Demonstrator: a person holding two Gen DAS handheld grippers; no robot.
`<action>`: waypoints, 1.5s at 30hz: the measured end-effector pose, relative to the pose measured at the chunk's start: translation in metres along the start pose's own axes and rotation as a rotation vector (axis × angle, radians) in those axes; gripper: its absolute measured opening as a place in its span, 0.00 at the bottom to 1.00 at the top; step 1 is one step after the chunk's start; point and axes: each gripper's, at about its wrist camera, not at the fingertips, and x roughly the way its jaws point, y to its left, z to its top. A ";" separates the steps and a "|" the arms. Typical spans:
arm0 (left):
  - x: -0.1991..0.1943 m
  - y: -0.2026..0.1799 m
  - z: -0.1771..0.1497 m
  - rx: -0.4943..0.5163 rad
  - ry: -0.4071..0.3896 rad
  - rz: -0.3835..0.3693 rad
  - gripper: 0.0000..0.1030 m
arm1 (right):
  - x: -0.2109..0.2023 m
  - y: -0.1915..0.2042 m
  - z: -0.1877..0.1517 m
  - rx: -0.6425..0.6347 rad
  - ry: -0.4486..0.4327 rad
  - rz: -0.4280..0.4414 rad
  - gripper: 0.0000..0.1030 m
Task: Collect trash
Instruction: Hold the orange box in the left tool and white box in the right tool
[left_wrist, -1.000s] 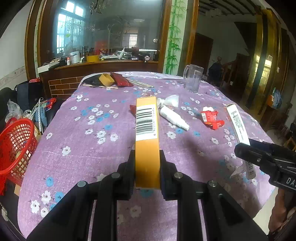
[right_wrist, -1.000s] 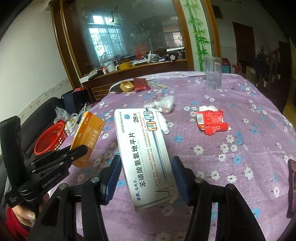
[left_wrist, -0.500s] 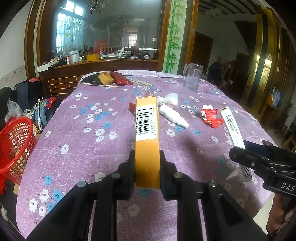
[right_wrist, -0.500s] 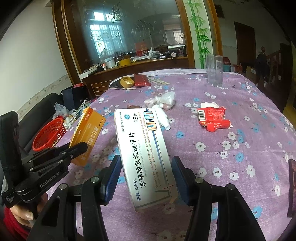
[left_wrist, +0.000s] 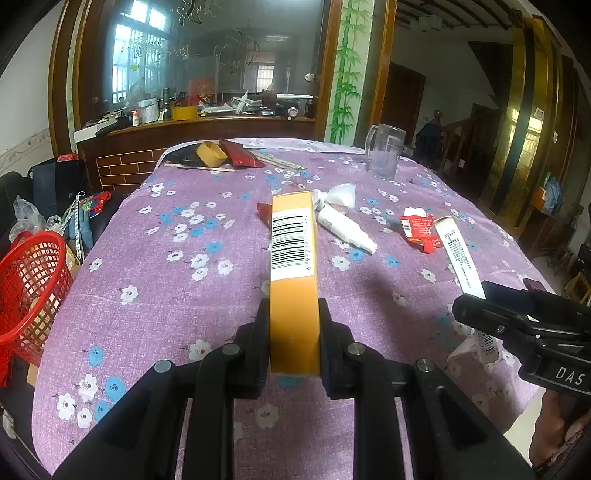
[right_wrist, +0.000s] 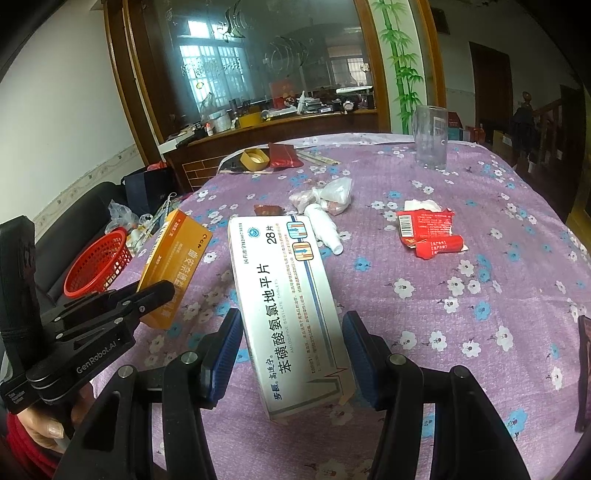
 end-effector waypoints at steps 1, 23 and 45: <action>0.000 0.000 0.000 0.000 -0.001 0.000 0.20 | 0.000 0.000 0.000 -0.001 0.000 0.000 0.59; -0.002 0.003 0.002 -0.011 -0.002 0.041 0.20 | 0.003 0.002 -0.001 -0.007 0.006 -0.006 0.59; -0.009 0.013 0.002 -0.022 -0.018 0.057 0.20 | 0.005 0.013 0.000 -0.030 0.016 -0.003 0.59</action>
